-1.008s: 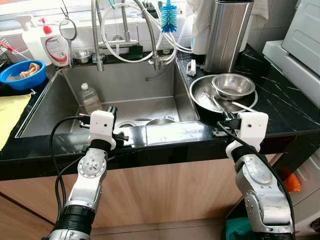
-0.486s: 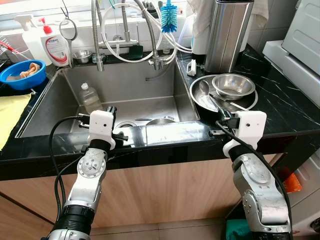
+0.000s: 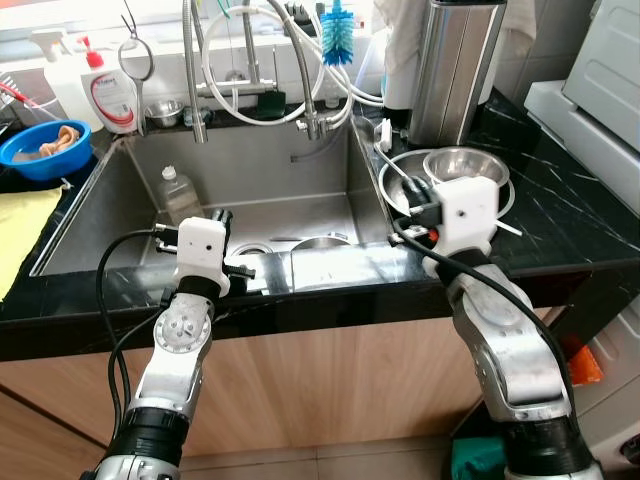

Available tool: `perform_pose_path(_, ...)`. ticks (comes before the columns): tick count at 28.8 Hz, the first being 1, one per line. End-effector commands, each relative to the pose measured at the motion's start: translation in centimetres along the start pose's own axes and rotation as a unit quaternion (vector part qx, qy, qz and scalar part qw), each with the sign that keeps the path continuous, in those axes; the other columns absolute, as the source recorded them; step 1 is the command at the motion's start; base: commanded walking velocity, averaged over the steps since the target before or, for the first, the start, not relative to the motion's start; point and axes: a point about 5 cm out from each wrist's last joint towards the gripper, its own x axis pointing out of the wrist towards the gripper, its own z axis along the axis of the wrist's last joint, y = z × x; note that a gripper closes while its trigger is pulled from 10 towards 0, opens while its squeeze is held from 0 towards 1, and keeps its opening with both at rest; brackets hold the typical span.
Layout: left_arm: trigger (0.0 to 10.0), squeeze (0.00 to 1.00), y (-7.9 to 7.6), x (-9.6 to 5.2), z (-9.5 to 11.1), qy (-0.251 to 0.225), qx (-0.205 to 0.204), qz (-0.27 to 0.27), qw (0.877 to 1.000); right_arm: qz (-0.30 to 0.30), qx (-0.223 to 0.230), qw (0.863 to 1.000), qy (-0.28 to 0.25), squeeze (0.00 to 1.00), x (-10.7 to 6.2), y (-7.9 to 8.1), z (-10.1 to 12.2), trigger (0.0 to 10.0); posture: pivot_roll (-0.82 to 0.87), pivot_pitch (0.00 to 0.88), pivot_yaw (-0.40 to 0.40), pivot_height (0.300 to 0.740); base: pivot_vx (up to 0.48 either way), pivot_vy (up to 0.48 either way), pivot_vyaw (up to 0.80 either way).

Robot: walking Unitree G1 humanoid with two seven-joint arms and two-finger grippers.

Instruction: Kitchen organization

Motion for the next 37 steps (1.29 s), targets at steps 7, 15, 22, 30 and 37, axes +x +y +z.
perform_pose_path(7, 10.0, 0.0, 0.2, 0.1, 0.2, -0.004, 0.002, 0.005, 1.0, 0.063, -0.036, 0.997, 0.025, 0.0, 2.8, 0.9, 0.2, 10.0, -0.21, 0.0, 0.034, 0.731, 0.0, 0.0, 0.0)
perform_pose_path(15, 10.0, 0.0, 0.4, -0.1, 0.2, -0.005, 0.004, 0.01, 1.0, 0.096, -0.045, 0.993, 0.054, 0.0, 3.6, 0.9, -0.8, 10.0, -0.21, 0.0, 0.031, 0.731, 0.0, 0.0, 0.0)
perform_pose_path(22, 10.0, 0.0, 0.4, -0.1, 0.2, -0.007, 0.004, 0.008, 1.0, 0.115, -0.038, 0.991, 0.065, 0.0, 3.3, 1.2, -2.1, 10.0, -0.2, 0.0, 0.031, 0.731, 0.0, 0.0, 0.0)
perform_pose_path(30, 10.0, 0.0, 0.3, -0.4, 0.1, -0.005, 0.005, 0.001, 1.0, 0.113, -0.033, 0.989, 0.085, 0.0, 3.1, 1.3, -3.0, 10.0, -0.21, 0.0, 0.035, 0.731, 0.0, 0.0, 0.0)
perform_pose_path(37, 10.0, 0.0, 0.3, -0.2, 0.3, -0.008, 0.005, 0.0, 1.0, 0.121, -0.026, 0.988, 0.091, 0.0, 3.0, 1.4, -3.4, 10.0, -0.2, 0.0, 0.037, 0.731, 0.0, 0.0, 0.0)
